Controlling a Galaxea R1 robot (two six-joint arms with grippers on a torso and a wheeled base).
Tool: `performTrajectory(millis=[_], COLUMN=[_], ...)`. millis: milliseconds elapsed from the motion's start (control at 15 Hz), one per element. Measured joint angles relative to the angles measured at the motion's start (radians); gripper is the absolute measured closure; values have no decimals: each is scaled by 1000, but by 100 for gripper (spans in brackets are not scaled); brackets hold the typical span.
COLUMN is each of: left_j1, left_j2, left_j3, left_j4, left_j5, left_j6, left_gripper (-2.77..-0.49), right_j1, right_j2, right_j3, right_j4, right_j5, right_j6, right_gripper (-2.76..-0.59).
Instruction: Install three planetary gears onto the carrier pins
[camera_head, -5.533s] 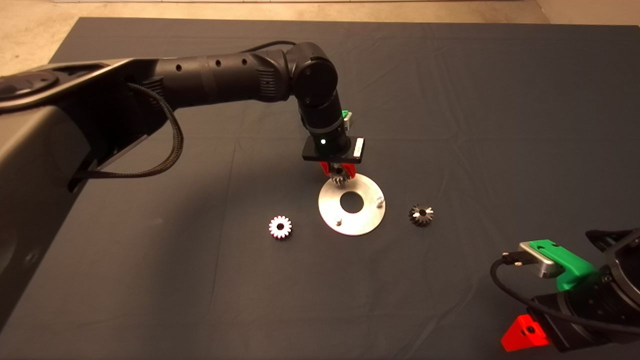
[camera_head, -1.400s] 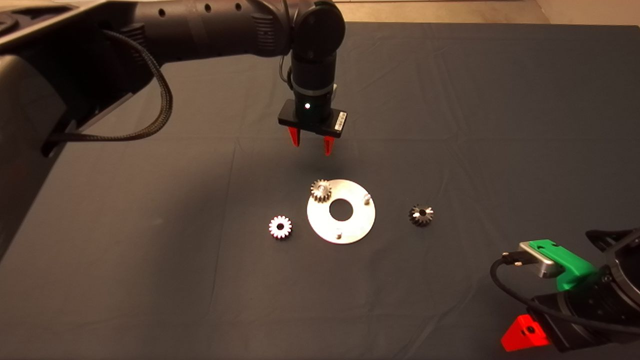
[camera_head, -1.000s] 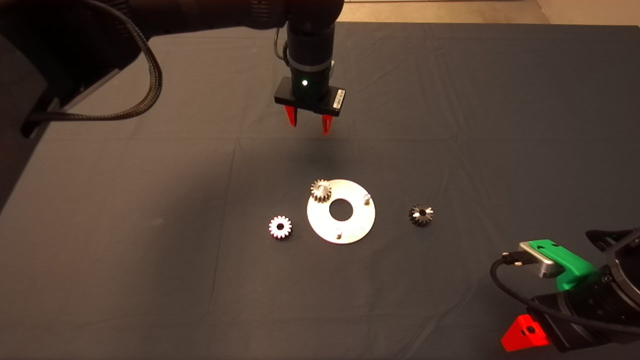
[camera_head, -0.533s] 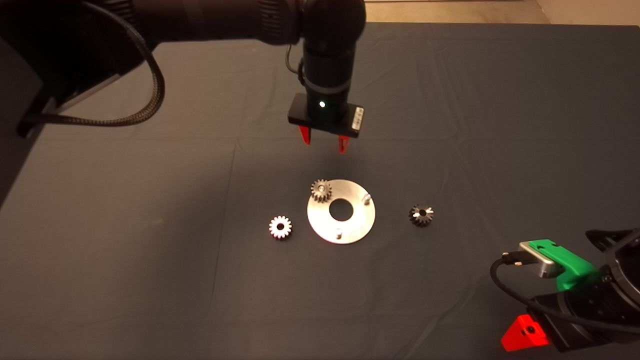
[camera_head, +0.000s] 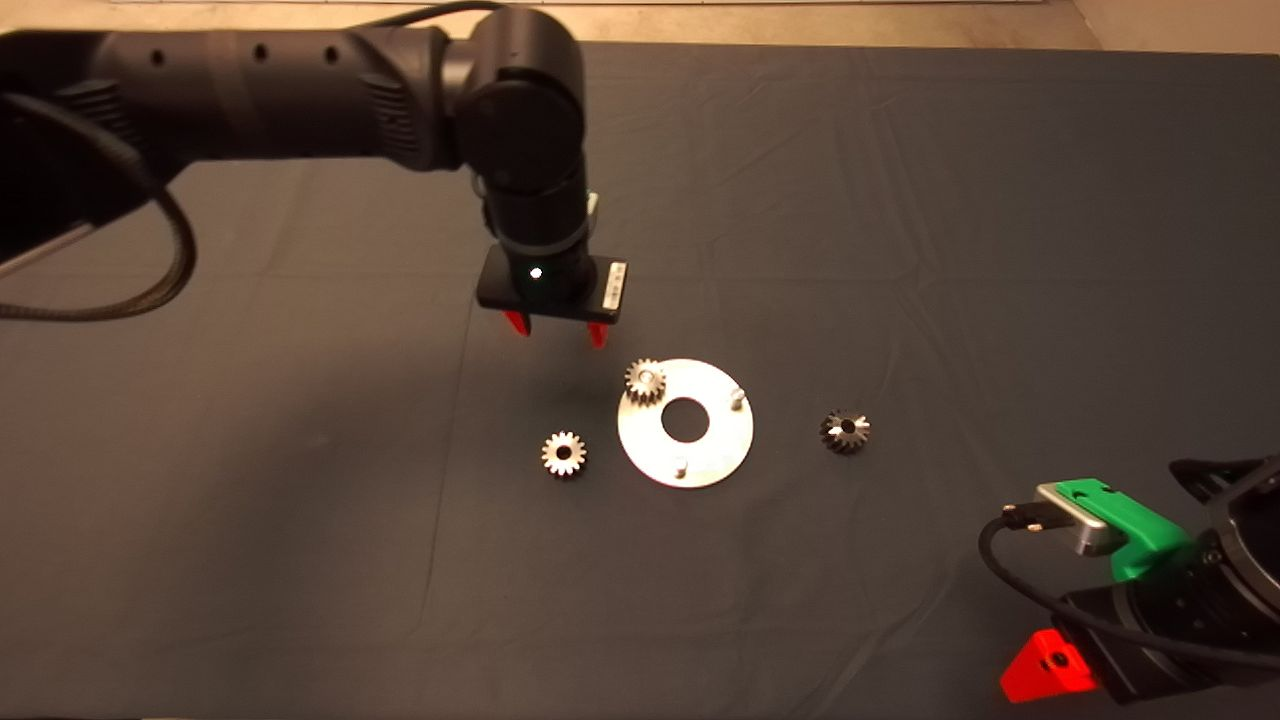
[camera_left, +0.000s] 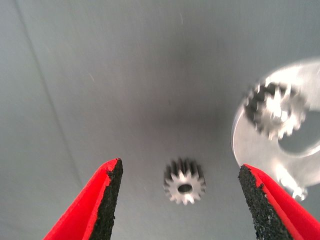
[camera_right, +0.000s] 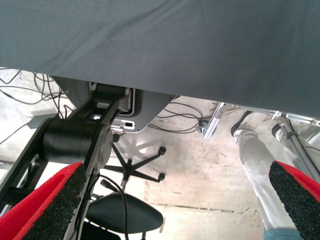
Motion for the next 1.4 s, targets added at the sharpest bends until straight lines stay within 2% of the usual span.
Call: performTrajectory(millis=[133,200,333,400,467,600,667,867,1067,1133,1333,1400], left_j1=[18,19,19,20,23,34,44,75,94,101,113,119], left_j2=[-20,-36,-69,-81,-82,-76,-75,-80,-83,-82,-83,-83], left_j3=[62,90,122,134,148,170,175,175,175,175,175,175], left_j4=[3,7,23,29,41,56,62,73,77,77,81,81], left_j5=[-16,-18,-16,-7,-7,-12,-14,-14,-11,-14,-13,-13], left_j6=[-45,-76,-142,-183,-218,-259,-268,-286,-298,-300,-304,-307], left_gripper=[-174,-175,-190,-190,-197,-202,-203,-226,-235,-246,-250,-258], right_j1=[0,0,0,0,0,0,0,0,0,0,0,0], right_j2=[-1,-1,-1,-1,-1,-1,-1,-1,-1,-1,-1,-1], right_j3=[0,0,0,0,0,0,0,0,0,0,0,0], right_j4=[0,0,0,0,0,0,0,0,0,0,0,0], right_j5=[-2,-3,-3,-2,-2,-2,-3,-2,-3,-3,-2,-3], right_j6=[0,0,0,0,0,0,0,0,0,0,0,0], right_gripper=[-273,-273,-273,-273,-273,-273,-273,-273,-273,-273,-273,-273])
